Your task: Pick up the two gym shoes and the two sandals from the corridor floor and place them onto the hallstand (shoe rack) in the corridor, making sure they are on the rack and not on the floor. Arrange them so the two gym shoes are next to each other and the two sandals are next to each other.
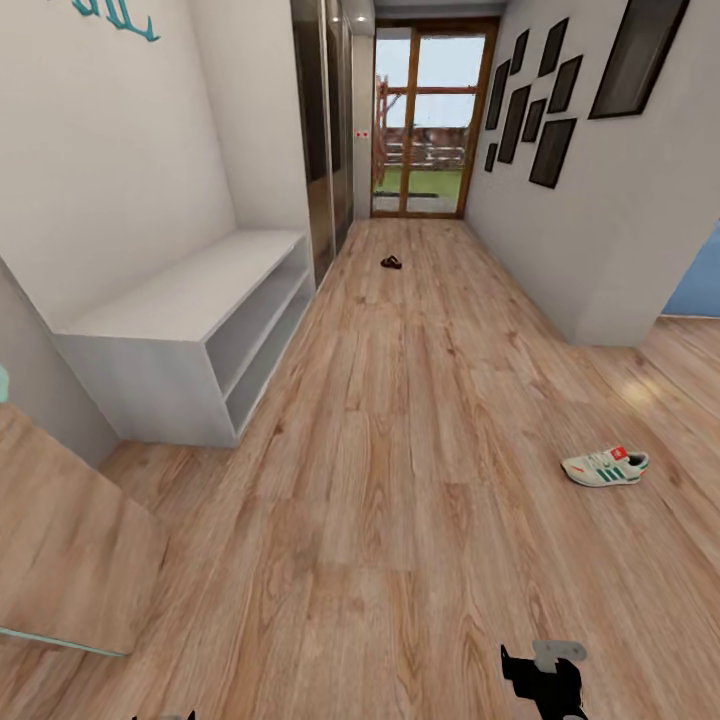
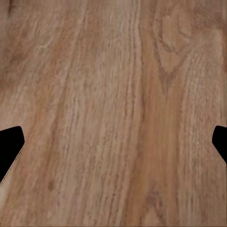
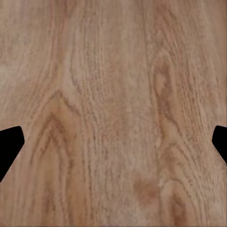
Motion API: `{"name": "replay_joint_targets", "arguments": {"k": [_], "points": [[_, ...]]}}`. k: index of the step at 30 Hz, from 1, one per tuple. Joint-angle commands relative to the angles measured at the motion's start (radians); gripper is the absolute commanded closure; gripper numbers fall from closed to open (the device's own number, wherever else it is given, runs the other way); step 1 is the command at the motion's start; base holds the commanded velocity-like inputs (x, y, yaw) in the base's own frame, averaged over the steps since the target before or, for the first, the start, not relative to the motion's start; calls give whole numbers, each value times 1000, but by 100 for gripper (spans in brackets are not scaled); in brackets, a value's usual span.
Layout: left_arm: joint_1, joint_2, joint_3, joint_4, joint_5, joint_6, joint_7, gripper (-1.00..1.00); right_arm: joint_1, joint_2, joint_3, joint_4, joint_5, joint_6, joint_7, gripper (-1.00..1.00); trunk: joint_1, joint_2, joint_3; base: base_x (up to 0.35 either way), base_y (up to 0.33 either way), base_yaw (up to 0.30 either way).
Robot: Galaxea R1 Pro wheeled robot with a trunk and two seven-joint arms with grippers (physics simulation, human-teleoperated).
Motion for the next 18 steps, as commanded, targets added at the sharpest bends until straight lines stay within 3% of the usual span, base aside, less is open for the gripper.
{"name": "replay_joint_targets", "arguments": {"k": [1, 13, 18], "points": [[-1, -1, 7, 1, 3, -1, -10, -100, -1, 0, -5, 2, 11, -3, -5, -100, 0, 0, -1, 339, 0, 0], [-1, -1, 7, 1, 3, -1, -10, -100, -1, 0, -5, 2, 11, -3, -5, -100, 0, 0, -1, 339, 0, -5], [-1, -1, 7, 1, 3, -1, -10, -100, -1, 0, -5, 2, 11, -3, -4, -100, 0, 0, -1, 339, 0, -138]]}}
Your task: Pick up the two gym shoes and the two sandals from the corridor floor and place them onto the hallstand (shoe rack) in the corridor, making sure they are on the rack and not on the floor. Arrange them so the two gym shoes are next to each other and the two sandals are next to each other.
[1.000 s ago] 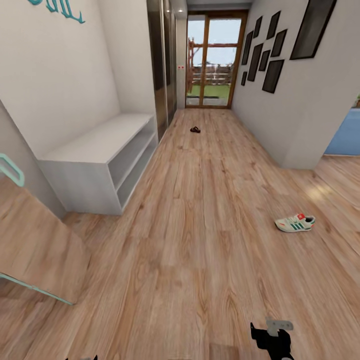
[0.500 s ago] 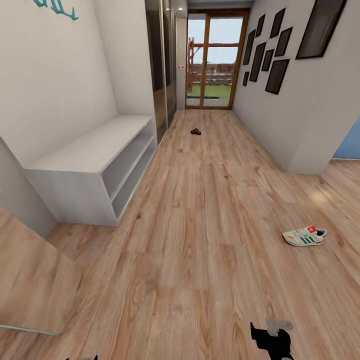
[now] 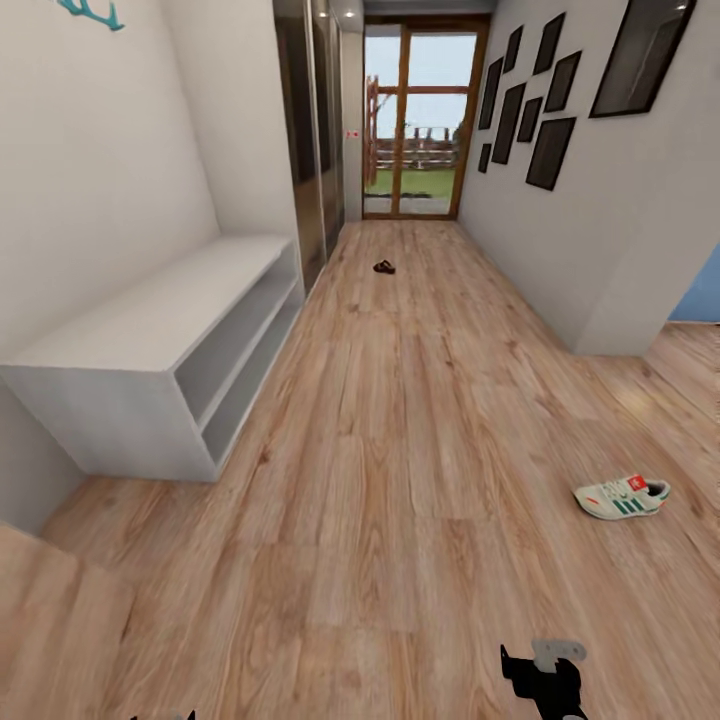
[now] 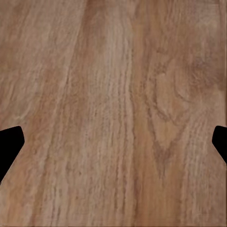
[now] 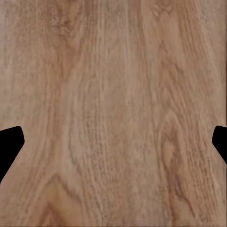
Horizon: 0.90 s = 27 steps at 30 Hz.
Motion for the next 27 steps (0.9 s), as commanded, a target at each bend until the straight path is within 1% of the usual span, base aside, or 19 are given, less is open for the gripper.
{"name": "replay_joint_targets", "arguments": {"k": [1, 5, 9, 27], "points": [[0, 0, 7, 1, 3, -1, -10, -100, -1, 0, -5, 2, 11, -3, -5, -100, 0, 0, -1, 339, 0, -212], [0, 0, 7, 1, 3, -1, -10, -100, -1, 0, -5, 2, 11, -3, -5, -100, 0, 0, -1, 339, 0, -217], [0, 0, 7, 1, 3, -1, -10, -100, -1, 0, -5, 2, 11, -3, -5, -100, 0, 0, -1, 339, 0, -78], [0, 0, 7, 1, 3, -1, -10, -100, -1, 1, -5, 2, 11, -3, -5, -100, 0, 0, -1, 339, 0, -9]]}}
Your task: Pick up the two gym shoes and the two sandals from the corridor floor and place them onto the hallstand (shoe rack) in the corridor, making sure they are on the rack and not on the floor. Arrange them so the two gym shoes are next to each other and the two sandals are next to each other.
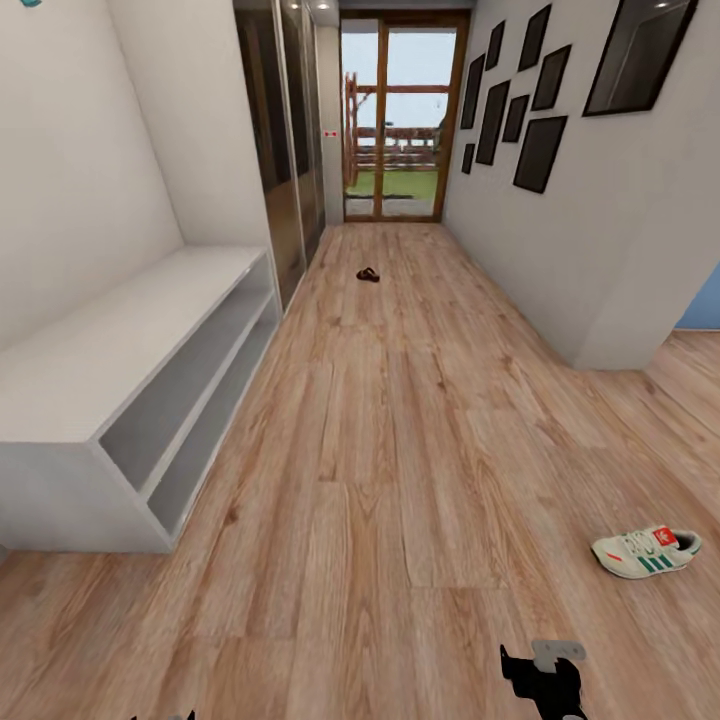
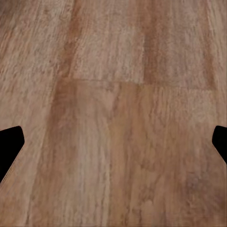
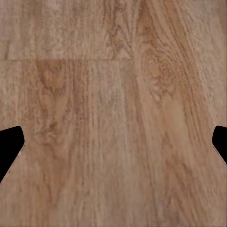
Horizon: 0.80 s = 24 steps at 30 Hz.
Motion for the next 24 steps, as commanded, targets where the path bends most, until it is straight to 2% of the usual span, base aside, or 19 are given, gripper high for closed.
{"name": "replay_joint_targets", "arguments": {"k": [1, 15, 24], "points": [[-1, -1, 7, 1, 3, -1, -10, -100, 0, 0, -5, 2, 11, -3, -5, -100, 0, 0, -1, 339, 0, 0], [-1, -1, 7, 1, 3, -1, -10, -100, -1, 0, -5, 2, 11, -3, -5, -100, 0, 0, 0, 339, 0, 0], [-1, -1, 7, 1, 3, -1, -10, -100, -1, 0, -5, 2, 11, -3, -5, -100, 0, 0, 10, 339, 0, 0]]}}
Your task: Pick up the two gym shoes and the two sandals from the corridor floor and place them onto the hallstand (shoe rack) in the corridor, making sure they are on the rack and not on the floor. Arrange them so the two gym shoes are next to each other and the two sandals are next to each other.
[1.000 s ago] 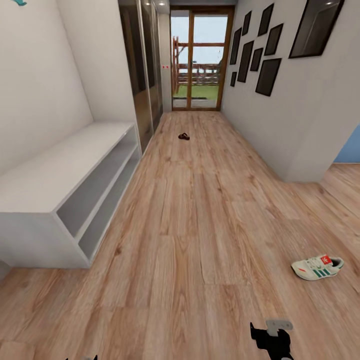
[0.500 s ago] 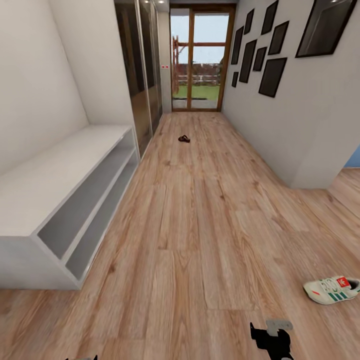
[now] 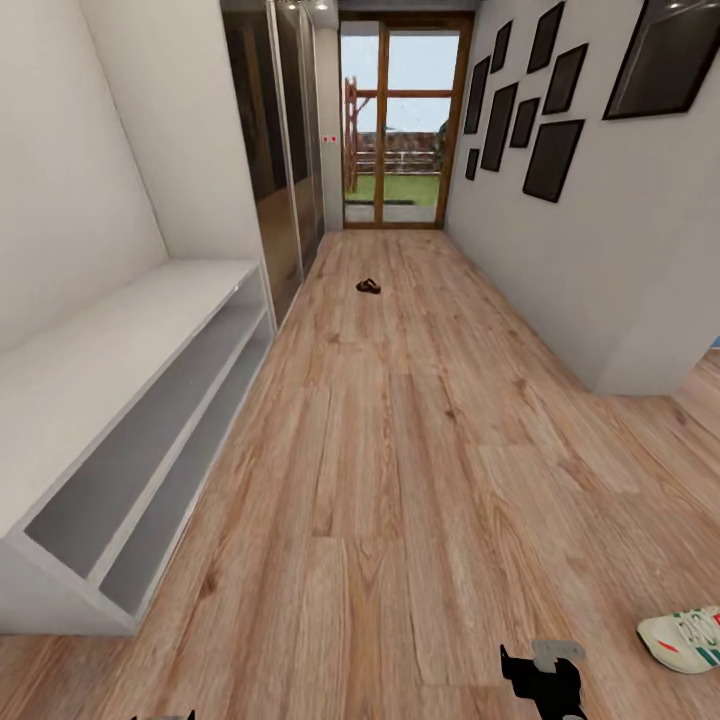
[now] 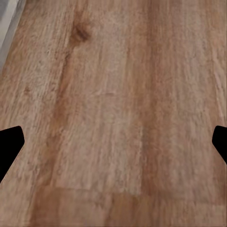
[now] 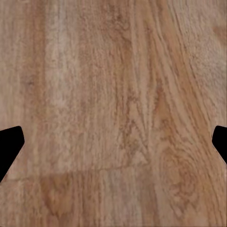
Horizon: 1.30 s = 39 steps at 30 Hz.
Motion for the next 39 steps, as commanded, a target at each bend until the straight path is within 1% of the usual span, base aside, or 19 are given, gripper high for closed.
{"name": "replay_joint_targets", "arguments": {"k": [1, 12, 26, 39], "points": [[-1, 0, 7, 1, 3, -1, -10, -100, -1, 0, -5, 2, 11, -3, -5, -100, 0, 0, 1, 339, 0, 0], [-1, -1, 7, 1, 3, -1, -10, -100, -1, 0, -5, 2, 11, -3, -5, -100, 0, 0, 15, 339, 0, 0], [-1, -2, 6, 1, 2, -1, -10, -100, 4, -2, -5, 1, 11, -3, 1, -100, 0, 0, 16, 339, -4, 0], [-1, -2, 7, 1, 3, -1, -10, -100, 13, -3, -5, 0, 9, -5, 0, -100, 0, 0, 16, 339, -71, 0]]}}
